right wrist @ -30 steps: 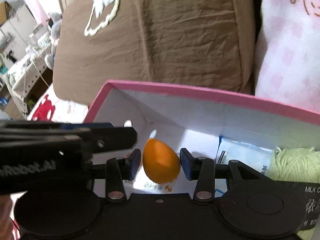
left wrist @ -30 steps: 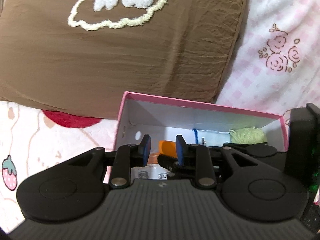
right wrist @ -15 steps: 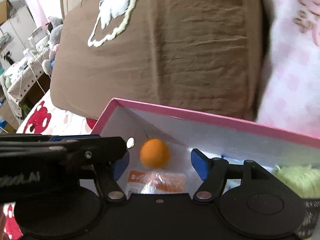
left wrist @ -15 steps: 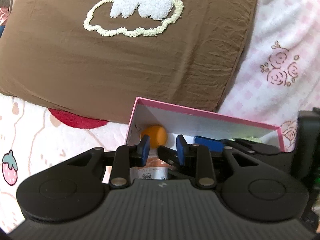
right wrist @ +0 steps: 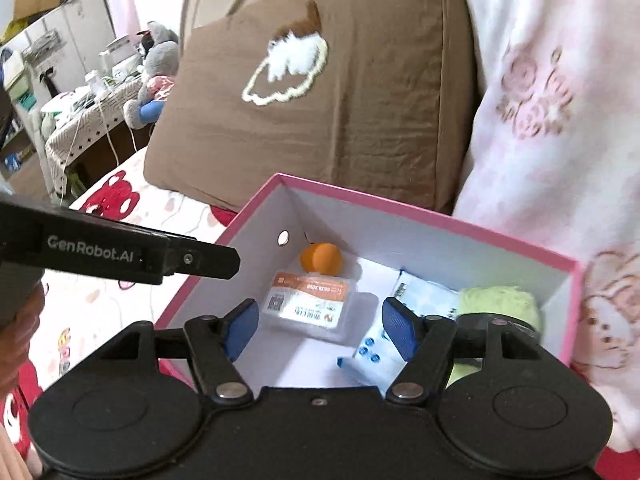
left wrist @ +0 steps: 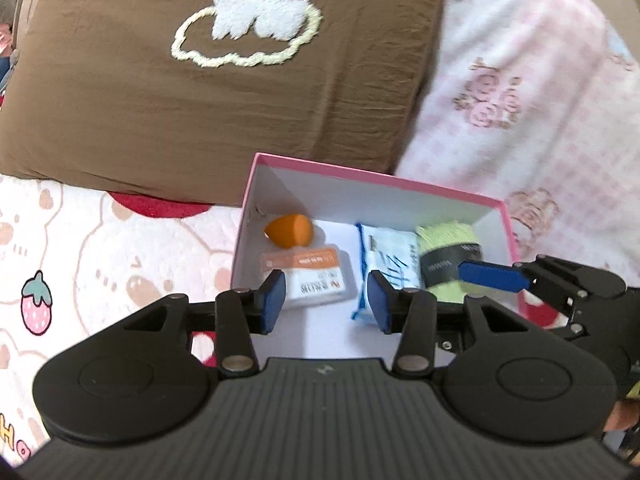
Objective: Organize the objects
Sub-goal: 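Raise the left tool out of the box toward the white tissue pack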
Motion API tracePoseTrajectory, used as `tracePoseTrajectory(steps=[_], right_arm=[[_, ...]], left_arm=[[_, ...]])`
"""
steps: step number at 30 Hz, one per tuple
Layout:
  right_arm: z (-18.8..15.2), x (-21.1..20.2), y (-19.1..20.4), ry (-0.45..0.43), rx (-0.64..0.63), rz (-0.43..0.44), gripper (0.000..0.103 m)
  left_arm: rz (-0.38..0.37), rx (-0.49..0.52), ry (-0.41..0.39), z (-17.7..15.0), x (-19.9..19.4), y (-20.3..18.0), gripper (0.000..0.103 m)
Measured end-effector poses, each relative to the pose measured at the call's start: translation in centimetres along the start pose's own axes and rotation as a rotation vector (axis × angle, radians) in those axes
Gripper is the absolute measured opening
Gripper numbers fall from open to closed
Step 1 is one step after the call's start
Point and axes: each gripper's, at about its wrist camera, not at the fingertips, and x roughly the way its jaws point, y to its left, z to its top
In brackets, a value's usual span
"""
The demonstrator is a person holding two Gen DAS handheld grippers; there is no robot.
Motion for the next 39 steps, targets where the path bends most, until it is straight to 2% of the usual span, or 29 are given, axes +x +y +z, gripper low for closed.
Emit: tracePoseTrajectory(steps=[3, 6, 7, 8, 12, 15, 19, 22, 26, 31, 34, 39], right_arm=[[-0.5, -2.1, 0.3, 0.006, 0.009, -0.016, 0.076], [-1.5, -5.1, 0.8, -0.056, 0.007, -0.125, 0.084], [-1.8, -6.0, 0.9, -0.076, -0.002, -0.143, 0.090], [-2.1, -6.9, 0.8, -0.095, -0.006, -0.146, 0.092], [-3.3, -10.0, 0.5, -0.129, 0.001, -0.125, 0.093], [-4.1, -11.4, 0.6, -0.115, -0.012, -0.111, 0.093], [-5.6, -13.5, 1.7, -0.165, -0.036, -0.164, 0.093], [-6.6, -14.5, 2.5, -0.165, -0.055, -0.170, 0.093], [-7.8, -16.1, 3.1, -0.146, -0.055, -0.133, 0.093], [-9.1, -16.7, 3.6, -0.068, -0.052, -0.115, 0.093], [-9.8, -16.7, 4.2, -0.017, -0.053, -0.143, 0.093], [-11.3, -17.2, 5.0, 0.008, -0.068, -0.148, 0.093]], left_arm=[[0.009, 0.026, 0.001, -0.6, -1.9, -0.6, 0.047], [0.013, 0.054, 0.010, -1.1, -3.7, -1.2, 0.055], [0.018, 0.060, 0.014, -1.3, -4.3, -1.4, 0.060], [0.025, 0.069, 0.014, -1.6, -4.9, -1.6, 0.067], [0.039, 0.114, 0.034, -2.9, -6.7, -2.1, 0.075], [0.034, 0.139, 0.053, -4.0, -7.6, -2.4, 0.078], [0.009, 0.183, 0.056, -5.6, -9.1, -2.9, 0.083], [-0.018, 0.216, 0.047, -6.7, -10.1, -3.2, 0.087], [-0.039, 0.208, 0.055, -7.9, -10.7, -3.4, 0.093], [-0.051, 0.183, 0.093, -8.9, -10.4, -3.4, 0.094], [-0.044, 0.189, 0.112, -9.3, -10.3, -3.5, 0.094], [-0.055, 0.206, 0.110, -10.0, -10.9, -3.6, 0.094]])
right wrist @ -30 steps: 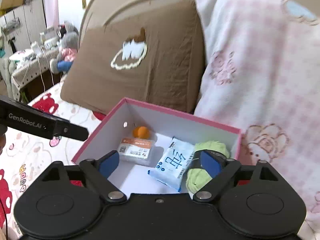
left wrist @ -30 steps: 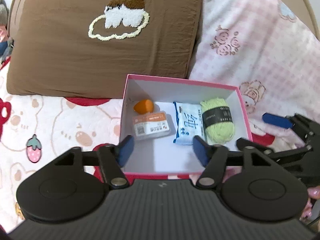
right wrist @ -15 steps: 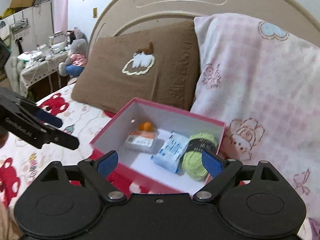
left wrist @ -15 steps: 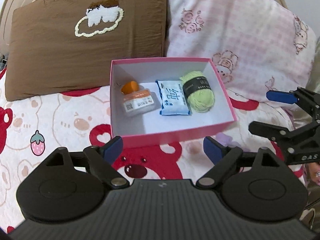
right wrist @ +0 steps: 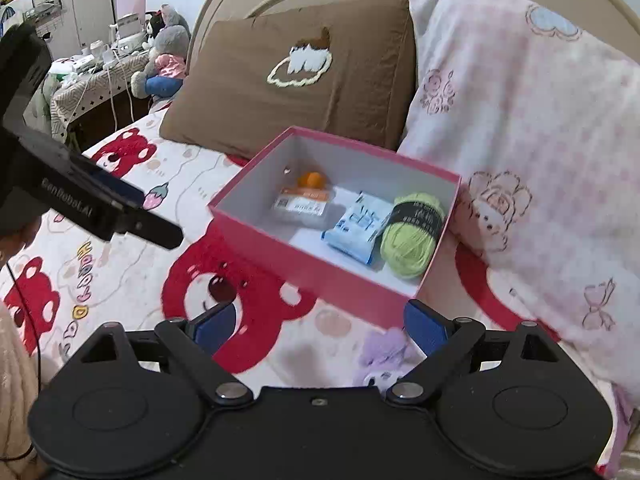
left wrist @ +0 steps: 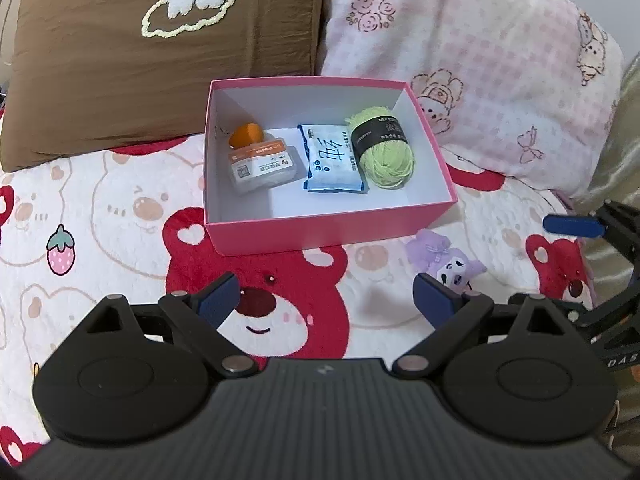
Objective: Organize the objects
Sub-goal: 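Raise the left tool out of the box toward the white tissue pack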
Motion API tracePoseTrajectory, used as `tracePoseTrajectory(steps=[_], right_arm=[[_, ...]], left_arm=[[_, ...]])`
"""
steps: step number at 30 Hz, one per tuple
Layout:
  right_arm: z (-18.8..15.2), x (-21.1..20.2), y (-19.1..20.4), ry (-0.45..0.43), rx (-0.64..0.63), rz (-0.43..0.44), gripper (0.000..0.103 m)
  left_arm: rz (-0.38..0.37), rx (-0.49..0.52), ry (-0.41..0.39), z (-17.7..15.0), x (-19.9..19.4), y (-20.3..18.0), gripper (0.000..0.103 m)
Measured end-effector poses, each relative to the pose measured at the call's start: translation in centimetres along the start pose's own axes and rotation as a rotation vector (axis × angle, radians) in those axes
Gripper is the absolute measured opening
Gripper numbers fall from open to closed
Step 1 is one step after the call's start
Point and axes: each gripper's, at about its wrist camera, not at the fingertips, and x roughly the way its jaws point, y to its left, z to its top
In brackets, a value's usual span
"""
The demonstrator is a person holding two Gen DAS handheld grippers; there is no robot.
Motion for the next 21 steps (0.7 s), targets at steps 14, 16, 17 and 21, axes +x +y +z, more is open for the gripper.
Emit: tracePoseTrajectory(steps=[14, 16, 17, 21], right_arm=[[-3.2, -0.7, 1.5, 0.006, 0.166, 0.059, 0.093], [-3.6, -0.4, 2.2, 0.016, 0.149, 0.023, 0.093], [-3.7, -0.2, 2.7, 0.020, 0.128, -0.001, 0.093], [-3.9, 0.7, 3.8, 0.027, 0.066, -0.061, 0.093]], left_arm=[[-0.121, -0.015, 0.042, -4.0, 0.8, 0.9, 0.094], [-0.114, -0.010, 0.057, -4.6, 1.2, 1.1, 0.094], [-0.103, -0.009, 0.061, -4.9, 1.5, 1.2, 0.093], [-0.089, 0.007, 0.071, -6.0, 2.8, 1.1, 0.093]])
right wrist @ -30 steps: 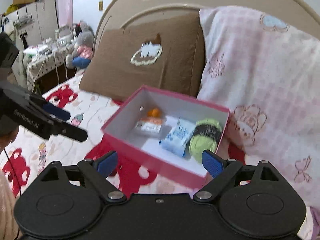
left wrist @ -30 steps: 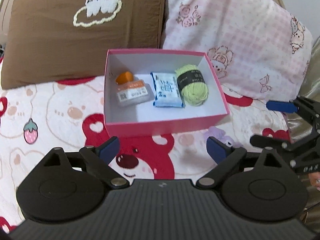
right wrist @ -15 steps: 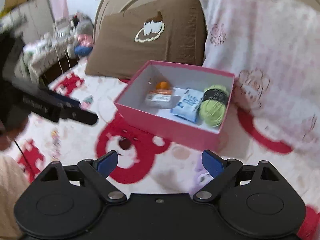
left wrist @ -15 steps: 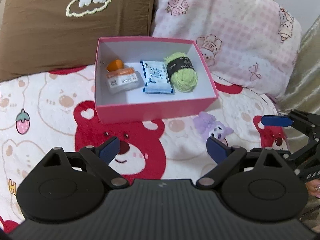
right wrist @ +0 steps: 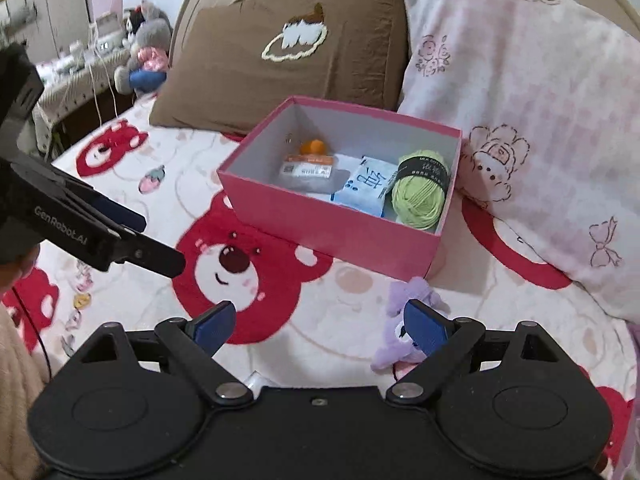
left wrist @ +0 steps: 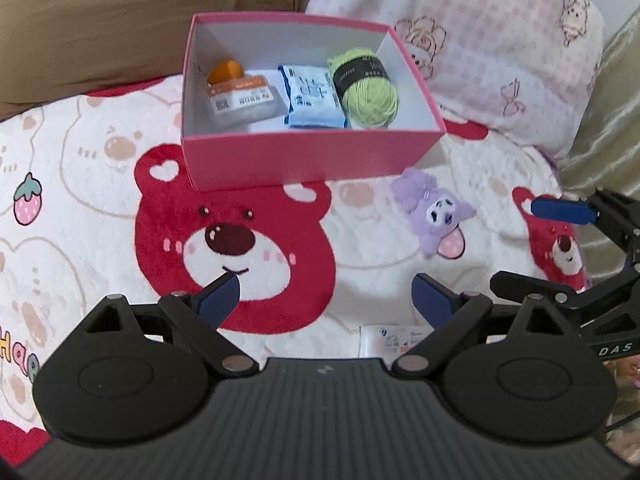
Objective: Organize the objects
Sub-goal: 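Raise the left tool out of the box toward the white tissue pack, then lower the left tool onto the white tissue pack and close on it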
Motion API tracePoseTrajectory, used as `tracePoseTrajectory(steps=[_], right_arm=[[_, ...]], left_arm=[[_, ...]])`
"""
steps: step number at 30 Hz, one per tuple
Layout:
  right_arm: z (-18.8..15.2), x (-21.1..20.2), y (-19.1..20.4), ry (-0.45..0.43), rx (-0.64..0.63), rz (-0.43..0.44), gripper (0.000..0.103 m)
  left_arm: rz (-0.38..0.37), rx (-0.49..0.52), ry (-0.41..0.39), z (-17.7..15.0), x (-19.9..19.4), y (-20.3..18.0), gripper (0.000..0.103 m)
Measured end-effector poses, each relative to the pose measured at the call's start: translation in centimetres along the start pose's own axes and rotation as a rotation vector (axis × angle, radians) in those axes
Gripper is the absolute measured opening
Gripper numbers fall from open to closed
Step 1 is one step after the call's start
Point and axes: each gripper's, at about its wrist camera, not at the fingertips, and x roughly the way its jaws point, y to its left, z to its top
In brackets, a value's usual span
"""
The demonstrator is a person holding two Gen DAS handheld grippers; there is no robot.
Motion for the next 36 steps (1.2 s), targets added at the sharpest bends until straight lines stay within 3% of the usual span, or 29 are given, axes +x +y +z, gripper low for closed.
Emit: tracePoseTrajectory(steps=[4, 11, 14, 17, 25, 28, 32, 36], right_arm=[[-0.5, 1.0, 0.4, 0.030, 0.011, 0.016, 0.093], [-2.6, 2.5, 0.9, 0.101, 0.057, 0.064, 0.093], [-3.9, 3.5, 0.9, 0.155, 0.097, 0.115, 0.093], [-5.1, 4.0, 1.6, 0.186, 0.060, 0.177, 0.093], [-7.5, 5.9, 2.0, 0.240, 0.046, 0.178, 0.093], [-8.5, 6.8, 2.1, 0.250, 0.034, 0.174, 0.093], [-9.7, 6.8, 2.8, 0.244, -0.064, 0.156, 0.093], [-10.4, 7.4, 3.0, 0.239, -0.080, 0.150, 0.093]], left_arm=[[-0.028, -0.017, 0.006, -0.7, 0.8, 0.6, 0.092], [-0.012, 0.003, -0.011, -1.8, 1.6, 1.1, 0.092], [0.025, 0.043, -0.023, -2.7, 2.1, 0.8, 0.091], [0.046, 0.071, -0.018, -3.7, 2.8, 0.6, 0.091], [-0.053, 0.059, 0.061, -5.6, 5.2, 0.6, 0.090], [-0.055, 0.074, 0.061, -6.2, 5.7, 0.7, 0.090], [-0.106, 0.066, 0.067, -6.9, 6.2, 0.4, 0.089], [-0.156, 0.093, 0.045, -7.6, 6.7, -1.0, 0.086]])
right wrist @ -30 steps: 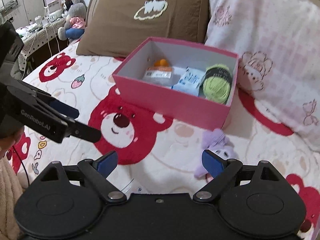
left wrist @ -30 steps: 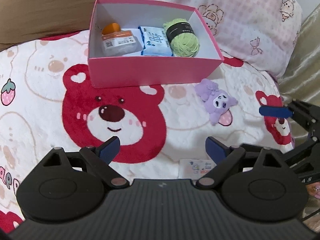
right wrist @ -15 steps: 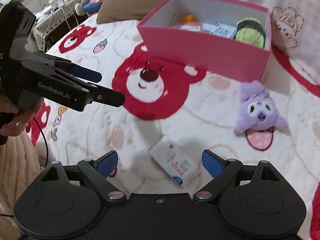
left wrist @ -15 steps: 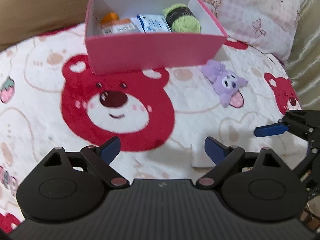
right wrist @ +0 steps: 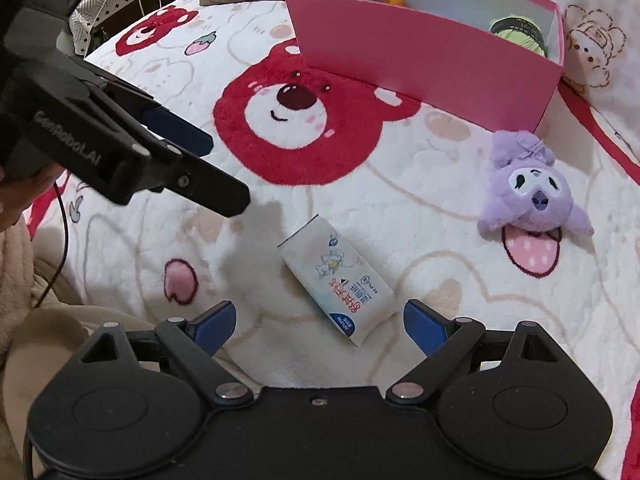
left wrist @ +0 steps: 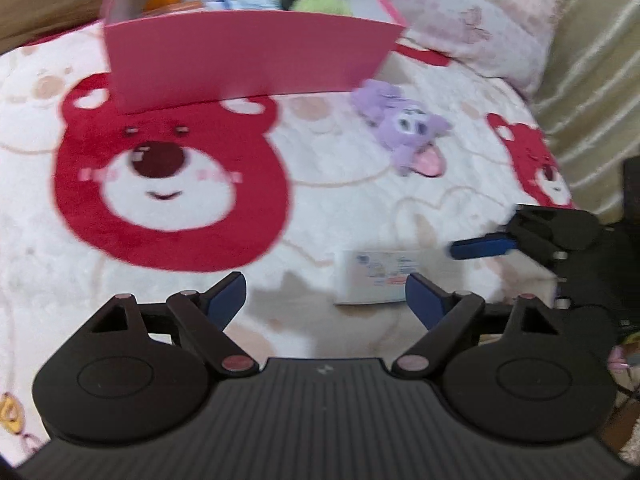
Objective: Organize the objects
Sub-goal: 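Lower the left tool onto the white tissue pack and close on it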
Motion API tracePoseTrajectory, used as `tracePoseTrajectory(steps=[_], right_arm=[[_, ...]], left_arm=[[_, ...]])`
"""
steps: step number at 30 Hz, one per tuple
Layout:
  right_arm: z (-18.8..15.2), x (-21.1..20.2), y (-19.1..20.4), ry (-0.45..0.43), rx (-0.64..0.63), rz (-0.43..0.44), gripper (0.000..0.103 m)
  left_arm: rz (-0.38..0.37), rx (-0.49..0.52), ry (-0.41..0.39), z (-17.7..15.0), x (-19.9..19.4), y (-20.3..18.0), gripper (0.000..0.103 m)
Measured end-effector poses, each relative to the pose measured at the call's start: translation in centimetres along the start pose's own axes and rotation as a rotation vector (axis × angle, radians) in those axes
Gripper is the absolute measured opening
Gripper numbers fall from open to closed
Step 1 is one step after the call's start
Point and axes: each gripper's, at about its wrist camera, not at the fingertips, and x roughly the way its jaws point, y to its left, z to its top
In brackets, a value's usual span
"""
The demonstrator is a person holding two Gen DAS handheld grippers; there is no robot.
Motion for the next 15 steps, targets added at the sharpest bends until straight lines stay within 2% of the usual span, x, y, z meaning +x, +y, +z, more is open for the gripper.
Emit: tracePoseTrajectory(steps=[6, 9, 10, 12, 13, 15], right_arm=[[-0.4, 1.6, 0.2, 0.016, -0.021, -0.021, 0.093], [-0.7, 2.4, 0.4, 0.032, -0.024, 0.018, 0.088], [-0.8, 2.8, 0.5, 0.042, -0.025, 0.019, 0.085], [-0.9, 3.2, 0.6, 0.034, -0.021, 0.003, 0.085], [-1.0, 3.4, 0.4, 0.029, -0.004, -0.004, 0.085], [-1.1, 3.8, -0.3, 0.032, 0.046, 0.005, 0.084]], left_arm=[[-0.034, 0.028, 0.011, -0.5, 1.9, -1.5, 0.080], [-0.071, -0.012, 0.027, -0.8, 2.9, -1.1, 0.073], [-0.073, -0.018, 0.026, -0.9, 3.1, -1.0, 0.069], [-0.054, -0.018, 0.010, -1.0, 3.7, -1.0, 0.066], [-0.038, -0.018, 0.005, -0.8, 4.1, -1.2, 0.061], [-0.040, -0.062, 0.032, -0.2, 5.2, -1.3, 0.058]])
